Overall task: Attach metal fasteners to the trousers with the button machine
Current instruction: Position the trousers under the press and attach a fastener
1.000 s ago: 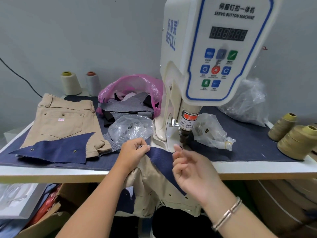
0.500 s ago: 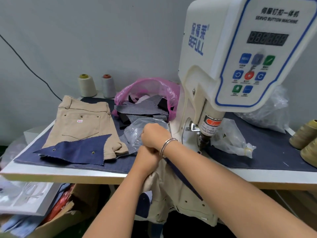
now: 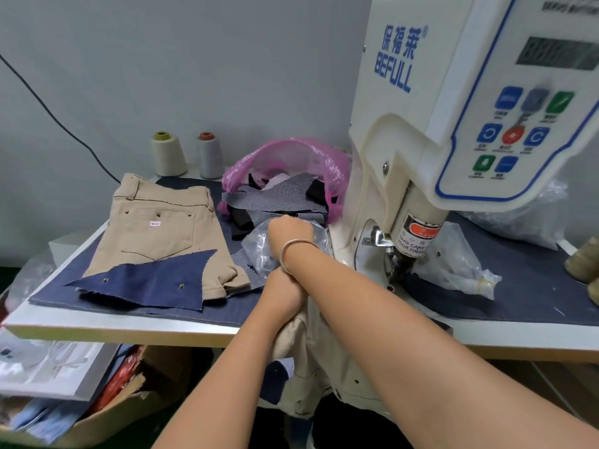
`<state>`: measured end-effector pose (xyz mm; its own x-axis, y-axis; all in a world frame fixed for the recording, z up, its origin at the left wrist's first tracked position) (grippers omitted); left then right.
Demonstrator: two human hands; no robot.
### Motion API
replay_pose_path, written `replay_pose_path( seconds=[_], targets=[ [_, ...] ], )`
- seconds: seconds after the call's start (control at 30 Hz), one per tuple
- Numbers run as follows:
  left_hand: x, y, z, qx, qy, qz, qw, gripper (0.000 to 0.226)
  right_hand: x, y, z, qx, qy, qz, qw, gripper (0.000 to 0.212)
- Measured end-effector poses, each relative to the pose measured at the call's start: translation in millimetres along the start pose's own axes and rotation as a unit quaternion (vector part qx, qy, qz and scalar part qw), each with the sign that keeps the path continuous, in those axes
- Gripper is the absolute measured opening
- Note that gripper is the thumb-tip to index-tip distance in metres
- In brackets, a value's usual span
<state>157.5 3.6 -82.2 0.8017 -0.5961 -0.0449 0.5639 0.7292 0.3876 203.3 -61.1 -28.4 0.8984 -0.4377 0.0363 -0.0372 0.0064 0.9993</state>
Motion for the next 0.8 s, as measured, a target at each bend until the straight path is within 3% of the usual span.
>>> replay_pose_path(
  seconds=[0.17, 0.3, 0.47, 0.57, 0.8],
  targets=[
    [0, -1, 1, -0.006, -0.011, 0.003, 1.000, 0.037, 4, -1, -6, -0.022, 0.033, 0.001, 0.999, 0.024],
    [3, -5, -9, -0.077, 0.047, -0.007, 0.996, 0.038, 7, -5, -15, -0.049, 0.068, -0.028, 0.996, 0.023],
    [7, -5, -13, -0.048, 0.049, -0.016, 0.998, 0.038, 8, -1, -26, -0.085, 0.108, -0.015, 0.990, 0.020],
    [10, -9, -17, -0.020, 0.074, -0.033, 0.997, 0.024, 10, -1, -25, -0.092, 0.102, -0.002, 0.990, 0.017],
    [10, -8, -18, -0.035, 0.080, -0.020, 0.996, 0.027, 12, -8, -18, -0.073, 0.068, -0.022, 0.995, 0.015]
  ],
)
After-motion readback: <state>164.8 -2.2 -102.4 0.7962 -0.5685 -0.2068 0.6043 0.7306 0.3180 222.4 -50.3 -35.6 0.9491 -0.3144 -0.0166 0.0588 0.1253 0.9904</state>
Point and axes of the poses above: each hand's wrist, its own x-axis towards the middle knuckle, its own y-axis out of the back of the hand, z = x × y, the point moved 7 cm from there along x, towards the middle knuckle
